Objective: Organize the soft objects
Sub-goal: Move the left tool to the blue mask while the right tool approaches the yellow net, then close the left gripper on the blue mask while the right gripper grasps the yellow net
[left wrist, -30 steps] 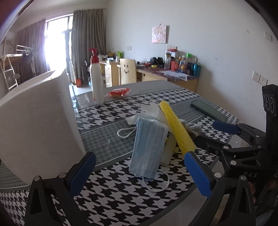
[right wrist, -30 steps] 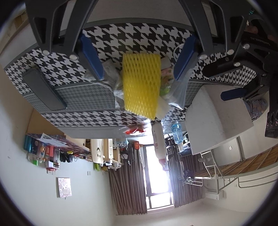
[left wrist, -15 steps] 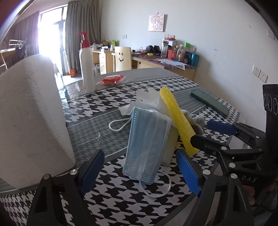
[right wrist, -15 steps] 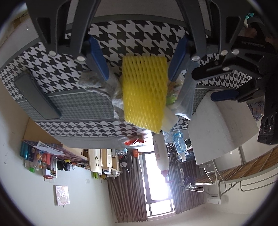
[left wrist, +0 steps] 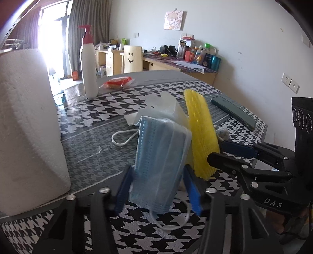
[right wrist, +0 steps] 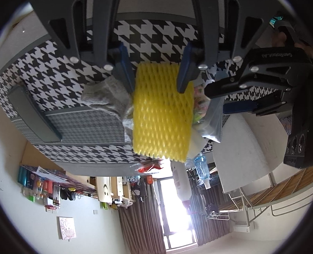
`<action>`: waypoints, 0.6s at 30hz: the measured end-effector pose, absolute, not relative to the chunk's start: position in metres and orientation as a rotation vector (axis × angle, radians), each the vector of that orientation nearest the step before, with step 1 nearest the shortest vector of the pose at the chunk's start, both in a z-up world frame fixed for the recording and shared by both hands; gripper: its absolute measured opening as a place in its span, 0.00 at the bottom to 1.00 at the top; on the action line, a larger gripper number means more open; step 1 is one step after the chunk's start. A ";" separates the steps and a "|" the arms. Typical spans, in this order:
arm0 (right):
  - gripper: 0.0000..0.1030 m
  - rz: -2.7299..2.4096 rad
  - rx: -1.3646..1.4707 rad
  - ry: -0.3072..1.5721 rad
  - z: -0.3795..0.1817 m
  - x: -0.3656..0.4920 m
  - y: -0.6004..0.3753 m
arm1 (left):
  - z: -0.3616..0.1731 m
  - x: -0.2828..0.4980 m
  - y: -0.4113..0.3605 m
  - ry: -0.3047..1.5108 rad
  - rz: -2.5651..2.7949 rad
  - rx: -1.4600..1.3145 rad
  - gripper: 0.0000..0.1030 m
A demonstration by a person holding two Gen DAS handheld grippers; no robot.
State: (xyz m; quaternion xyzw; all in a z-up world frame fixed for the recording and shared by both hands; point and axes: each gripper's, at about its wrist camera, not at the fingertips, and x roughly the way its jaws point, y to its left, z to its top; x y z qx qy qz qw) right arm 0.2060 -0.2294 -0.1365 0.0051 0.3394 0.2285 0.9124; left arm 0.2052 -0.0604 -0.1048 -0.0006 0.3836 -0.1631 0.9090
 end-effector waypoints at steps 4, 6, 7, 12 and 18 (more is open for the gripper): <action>0.43 0.474 0.016 0.703 -0.137 0.207 -0.229 | -0.106 0.206 -0.060 0.792 -0.345 -0.005 0.34; 0.43 0.477 0.022 0.697 -0.136 0.206 -0.231 | -0.106 0.205 -0.059 0.789 -0.348 -0.008 0.27; 0.44 0.484 0.026 0.696 -0.135 0.207 -0.231 | -0.106 0.204 -0.059 0.788 -0.349 -0.008 0.26; 0.60 0.493 0.037 0.695 -0.133 0.210 -0.232 | -0.104 0.200 -0.056 0.777 -0.343 -0.012 0.16; 0.60 0.500 0.023 0.701 -0.134 0.212 -0.226 | -0.096 0.191 -0.051 0.753 -0.355 -0.017 0.15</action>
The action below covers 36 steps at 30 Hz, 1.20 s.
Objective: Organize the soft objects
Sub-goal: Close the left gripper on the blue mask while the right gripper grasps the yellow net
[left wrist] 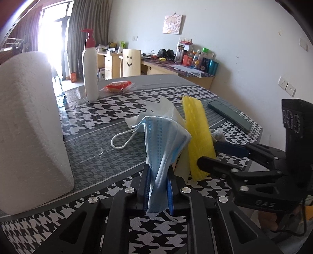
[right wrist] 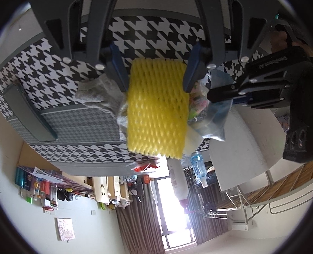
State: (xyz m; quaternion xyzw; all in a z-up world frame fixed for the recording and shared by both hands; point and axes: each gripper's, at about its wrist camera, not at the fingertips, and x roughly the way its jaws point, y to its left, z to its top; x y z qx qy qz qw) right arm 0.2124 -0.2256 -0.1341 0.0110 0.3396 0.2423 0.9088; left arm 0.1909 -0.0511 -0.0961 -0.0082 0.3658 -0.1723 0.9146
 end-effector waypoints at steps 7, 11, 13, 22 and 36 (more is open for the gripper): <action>0.34 0.489 0.013 0.727 -0.138 0.215 -0.222 | -0.089 0.183 -0.045 0.732 -0.344 -0.017 0.15; 0.14 0.471 0.014 0.731 -0.136 0.213 -0.224 | -0.086 0.178 -0.042 0.723 -0.340 -0.022 0.15; 0.08 0.475 0.017 0.717 -0.133 0.209 -0.225 | -0.084 0.175 -0.042 0.715 -0.339 -0.024 0.15; 0.02 0.467 0.041 0.672 -0.121 0.194 -0.230 | -0.073 0.160 -0.032 0.677 -0.320 -0.034 0.15; 0.80 0.494 0.003 0.648 -0.122 0.196 -0.206 | -0.059 0.140 -0.023 0.630 -0.306 -0.033 0.15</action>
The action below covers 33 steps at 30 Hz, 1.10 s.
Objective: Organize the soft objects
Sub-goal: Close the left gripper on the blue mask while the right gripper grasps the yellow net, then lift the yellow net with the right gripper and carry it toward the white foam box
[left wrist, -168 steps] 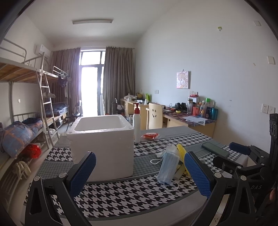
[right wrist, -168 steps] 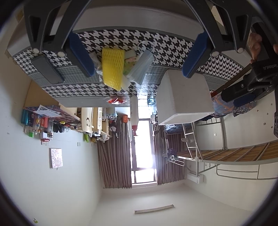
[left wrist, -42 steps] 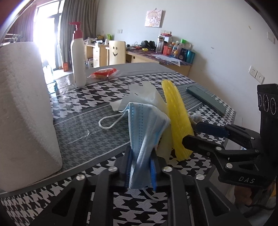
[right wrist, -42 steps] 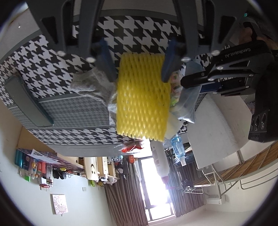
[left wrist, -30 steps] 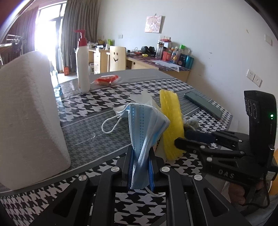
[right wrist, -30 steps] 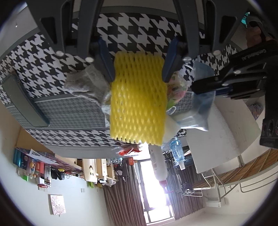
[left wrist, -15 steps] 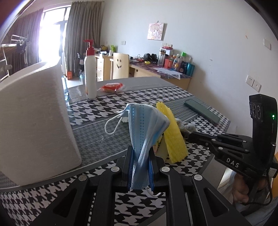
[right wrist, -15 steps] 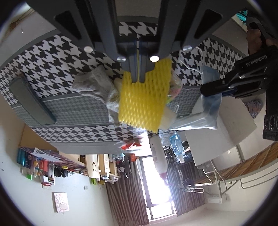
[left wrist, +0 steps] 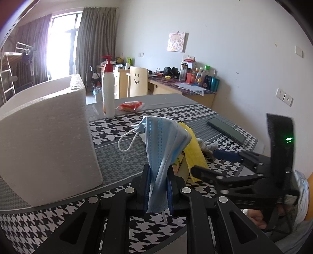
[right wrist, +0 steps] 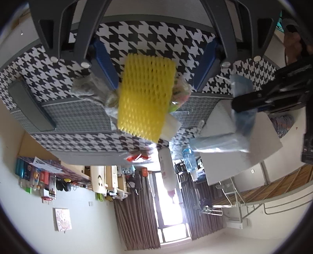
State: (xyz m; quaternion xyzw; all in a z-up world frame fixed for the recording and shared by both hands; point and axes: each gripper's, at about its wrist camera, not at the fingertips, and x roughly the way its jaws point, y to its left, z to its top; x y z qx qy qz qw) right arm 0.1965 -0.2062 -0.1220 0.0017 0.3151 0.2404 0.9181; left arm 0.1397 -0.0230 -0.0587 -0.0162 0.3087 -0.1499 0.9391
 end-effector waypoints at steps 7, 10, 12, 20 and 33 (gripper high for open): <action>0.48 0.456 -0.013 0.737 -0.138 0.212 -0.199 | -0.058 0.136 -0.023 0.629 -0.296 -0.035 0.15; 0.31 0.444 -0.009 0.772 -0.143 0.215 -0.203 | -0.058 0.135 -0.023 0.625 -0.300 -0.033 0.15; 0.22 0.443 -0.004 0.776 -0.142 0.213 -0.206 | -0.058 0.135 -0.023 0.623 -0.303 -0.033 0.15; 0.12 0.419 0.033 0.705 -0.118 0.194 -0.223 | -0.048 0.124 -0.022 0.588 -0.304 -0.028 0.15; 0.12 0.434 0.043 0.599 -0.085 0.176 -0.222 | -0.028 0.116 -0.018 0.535 -0.280 -0.021 0.15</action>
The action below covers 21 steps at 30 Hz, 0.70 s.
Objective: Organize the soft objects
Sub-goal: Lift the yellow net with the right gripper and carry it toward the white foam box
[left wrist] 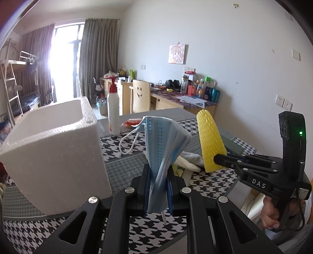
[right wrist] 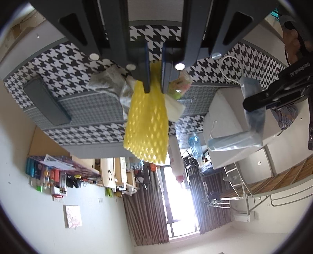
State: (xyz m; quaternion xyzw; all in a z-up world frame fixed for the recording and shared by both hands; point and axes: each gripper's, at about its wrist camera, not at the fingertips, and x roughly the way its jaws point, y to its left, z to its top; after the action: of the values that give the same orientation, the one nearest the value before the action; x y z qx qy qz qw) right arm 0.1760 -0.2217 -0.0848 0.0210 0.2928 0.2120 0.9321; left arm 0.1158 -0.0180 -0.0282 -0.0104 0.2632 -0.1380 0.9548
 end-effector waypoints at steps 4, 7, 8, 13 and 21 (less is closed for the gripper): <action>0.12 0.440 0.039 0.575 -0.076 0.172 -0.221 | -0.021 0.117 -0.016 0.518 -0.272 -0.021 0.15; 0.12 0.448 0.037 0.558 -0.070 0.172 -0.220 | -0.016 0.119 -0.014 0.507 -0.257 -0.024 0.15; 0.12 0.448 0.037 0.553 -0.069 0.172 -0.219 | -0.014 0.119 -0.014 0.502 -0.254 -0.023 0.15; 0.12 0.460 0.036 0.527 -0.059 0.174 -0.216 | -0.004 0.126 -0.015 0.487 -0.249 -0.022 0.15; 0.12 0.490 0.034 0.493 -0.045 0.180 -0.210 | 0.010 0.132 -0.013 0.457 -0.224 -0.019 0.15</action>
State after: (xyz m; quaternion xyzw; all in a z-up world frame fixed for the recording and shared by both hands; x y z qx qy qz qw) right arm 0.1803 -0.2095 -0.0450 0.0167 0.2414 0.2399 0.9402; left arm 0.1319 -0.0133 0.0095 -0.0092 0.2260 -0.1109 0.9677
